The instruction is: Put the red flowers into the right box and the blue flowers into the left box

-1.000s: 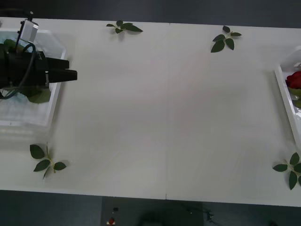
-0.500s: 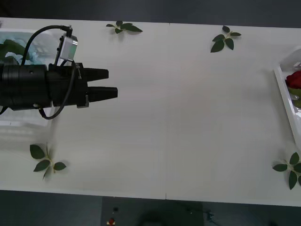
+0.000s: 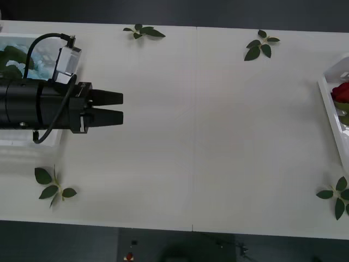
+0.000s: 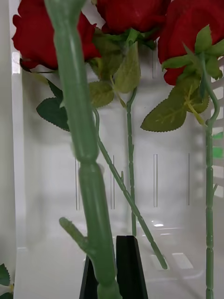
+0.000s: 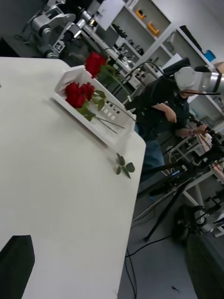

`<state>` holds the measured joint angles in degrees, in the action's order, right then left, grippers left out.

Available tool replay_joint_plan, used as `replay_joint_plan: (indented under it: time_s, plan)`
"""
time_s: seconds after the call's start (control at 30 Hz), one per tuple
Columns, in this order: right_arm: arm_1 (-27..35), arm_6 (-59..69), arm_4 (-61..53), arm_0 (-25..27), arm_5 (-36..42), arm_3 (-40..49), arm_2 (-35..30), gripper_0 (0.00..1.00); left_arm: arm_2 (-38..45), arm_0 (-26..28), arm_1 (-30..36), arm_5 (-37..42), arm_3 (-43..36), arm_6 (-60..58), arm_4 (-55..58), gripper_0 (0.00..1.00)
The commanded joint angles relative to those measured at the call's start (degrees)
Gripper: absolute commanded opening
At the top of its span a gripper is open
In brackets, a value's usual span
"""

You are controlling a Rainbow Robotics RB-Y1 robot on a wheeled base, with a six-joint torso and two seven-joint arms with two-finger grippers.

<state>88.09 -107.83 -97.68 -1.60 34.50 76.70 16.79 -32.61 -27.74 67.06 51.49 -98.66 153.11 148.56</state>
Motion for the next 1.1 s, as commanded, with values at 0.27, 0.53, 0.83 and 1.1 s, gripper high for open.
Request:
replay_joint_plan:
  time_s: [0.27,0.53,0.83,1.1]
  plan:
    - [-0.3,1.3,-0.1,-1.5,-0.6,-0.3,-1.0,1.00,1.6,-1.6,-2.4,0.2,3.9,1.9,0.3,0.94]
    - [-0.6,1.0,-0.4,-1.5,-0.6,-0.1,-1.0,1.00,1.6,-1.6,-2.7,-0.2,3.9,1.9,0.2,0.94]
    - [-1.6,-6.0,-17.1,-1.5,6.5,2.2,-4.2,1.00,1.6,-1.6,-2.7,-0.2,3.9,1.9,0.2,0.95]
    - [-7.1,-25.0,-28.2,-0.7,22.4,2.0,-14.5,1.00,1.6,-1.6,-2.7,-0.2,3.9,1.9,0.2,0.96]
